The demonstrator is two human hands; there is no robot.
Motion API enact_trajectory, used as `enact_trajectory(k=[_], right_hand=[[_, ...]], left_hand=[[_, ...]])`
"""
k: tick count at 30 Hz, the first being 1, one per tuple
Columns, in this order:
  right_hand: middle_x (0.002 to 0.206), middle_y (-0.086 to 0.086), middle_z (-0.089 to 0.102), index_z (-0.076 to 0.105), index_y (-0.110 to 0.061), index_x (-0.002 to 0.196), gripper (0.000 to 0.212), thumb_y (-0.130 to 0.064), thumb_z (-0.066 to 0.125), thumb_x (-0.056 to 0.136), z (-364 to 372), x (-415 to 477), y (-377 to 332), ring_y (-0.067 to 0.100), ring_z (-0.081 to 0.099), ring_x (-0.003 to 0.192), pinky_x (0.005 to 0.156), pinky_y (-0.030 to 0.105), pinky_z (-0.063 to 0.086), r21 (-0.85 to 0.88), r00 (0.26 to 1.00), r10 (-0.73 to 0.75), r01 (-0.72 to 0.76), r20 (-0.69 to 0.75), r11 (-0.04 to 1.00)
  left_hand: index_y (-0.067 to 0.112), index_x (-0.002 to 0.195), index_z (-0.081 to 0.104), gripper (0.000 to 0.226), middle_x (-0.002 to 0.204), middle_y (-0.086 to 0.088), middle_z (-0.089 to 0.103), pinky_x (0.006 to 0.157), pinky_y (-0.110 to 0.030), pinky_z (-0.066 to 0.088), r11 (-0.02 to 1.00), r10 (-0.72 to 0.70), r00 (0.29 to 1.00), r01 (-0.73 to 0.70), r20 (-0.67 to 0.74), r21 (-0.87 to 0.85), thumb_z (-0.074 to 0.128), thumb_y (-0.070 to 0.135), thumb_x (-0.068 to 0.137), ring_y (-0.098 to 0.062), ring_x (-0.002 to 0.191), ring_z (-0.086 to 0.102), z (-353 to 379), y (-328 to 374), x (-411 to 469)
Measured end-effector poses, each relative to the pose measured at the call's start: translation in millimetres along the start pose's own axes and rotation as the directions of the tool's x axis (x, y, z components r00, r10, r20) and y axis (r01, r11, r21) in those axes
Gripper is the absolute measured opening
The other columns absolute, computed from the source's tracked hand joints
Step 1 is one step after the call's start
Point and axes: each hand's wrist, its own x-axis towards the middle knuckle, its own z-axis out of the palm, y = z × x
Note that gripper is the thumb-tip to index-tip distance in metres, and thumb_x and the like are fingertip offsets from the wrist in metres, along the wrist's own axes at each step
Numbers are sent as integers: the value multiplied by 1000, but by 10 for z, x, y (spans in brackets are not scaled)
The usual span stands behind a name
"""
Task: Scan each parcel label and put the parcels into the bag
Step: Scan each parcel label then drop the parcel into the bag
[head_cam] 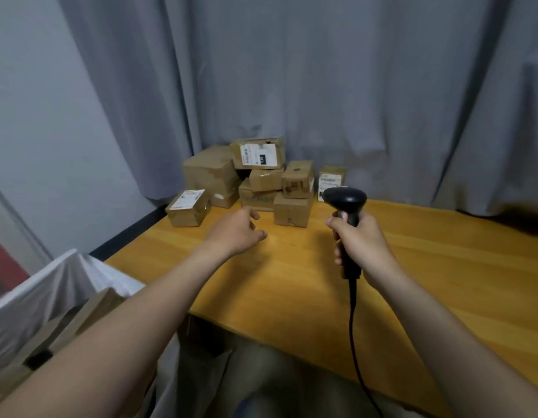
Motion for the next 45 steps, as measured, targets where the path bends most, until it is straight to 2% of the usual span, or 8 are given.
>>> enact_trajectory(k=[11, 17, 25, 27, 33, 37, 41, 45], right_hand=[[72, 7, 58, 57, -14, 103, 13, -24, 65, 101, -131, 1297, 348, 18, 57, 48, 51, 34, 52, -37, 997, 15, -17, -72, 999], [69, 5, 58, 56, -16, 101, 12, -22, 67, 101, -171, 1496, 548, 13, 56, 45, 46, 29, 51, -38, 999, 40, -41, -37, 998], [65, 3, 59, 58, -14, 101, 11, -21, 66, 101, -315, 1316, 582, 16, 57, 48, 51, 33, 52, 1, 997, 44, -44, -62, 999], [65, 3, 59, 59, -14, 101, 11, -21, 67, 101, -353, 1174, 507, 16, 58, 49, 52, 33, 53, 40, 997, 56, -54, -58, 998], [69, 4, 60, 63, -8, 102, 11, -19, 67, 100, -366, 374, 255, 17, 57, 51, 50, 33, 50, 214, 997, 77, -71, -23, 974], [67, 2, 62, 63, -8, 101, 8, -15, 68, 100, -304, -380, 172, 17, 55, 49, 46, 31, 49, 279, 995, 100, -98, 8, 955], [68, 11, 67, 66, -7, 106, 12, -16, 70, 98, -212, -1104, 128, 21, 57, 51, 47, 32, 48, 297, 996, 86, -82, 0, 951], [98, 14, 77, 70, -11, 112, 16, -16, 70, 96, -218, -1683, 106, 20, 60, 55, 46, 32, 47, 443, 996, 57, -19, -72, 896]], left_hand=[[27, 152, 29, 89, 154, -15, 33, 111, -52, 38, 973, -101, 977, 57, -187, -225, 76, 58, 84, -40, 144, 31, 685, 799, 1775], [35, 119, 40, 58, 137, -10, 47, 84, -43, 40, 965, -212, 952, 170, -219, -199, 73, 64, 82, -37, 128, 41, 928, 959, 2336], [37, 106, 43, 54, 121, 0, 57, 94, -47, 51, 915, -217, 929, 87, -300, -395, 76, 60, 70, -29, 108, 56, 953, 944, 2225], [34, 107, 46, 54, 118, 3, 59, 92, -43, 52, 828, -227, 939, 45, -260, -559, 79, 58, 71, -24, 106, 59, 870, 936, 1977], [16, 124, 55, 56, 115, -9, 73, 65, -32, 55, 328, -192, 974, 176, 117, -928, 80, 46, 85, -21, 80, 67, 732, 803, 567], [21, 126, 59, 48, 117, -9, 73, 80, -36, 59, 104, -143, 961, 254, 238, -962, 75, 43, 87, -27, 101, 74, 756, 645, -510], [24, 128, 58, 40, 116, -10, 74, 82, -39, 58, 43, -90, 963, 260, 255, -965, 67, 42, 93, -30, 99, 76, 725, 623, -1228], [26, 130, 56, 46, 119, -15, 71, 80, -40, 60, 25, -48, 963, 268, 267, -963, 65, 45, 89, -33, 97, 76, 652, 631, -1686]])
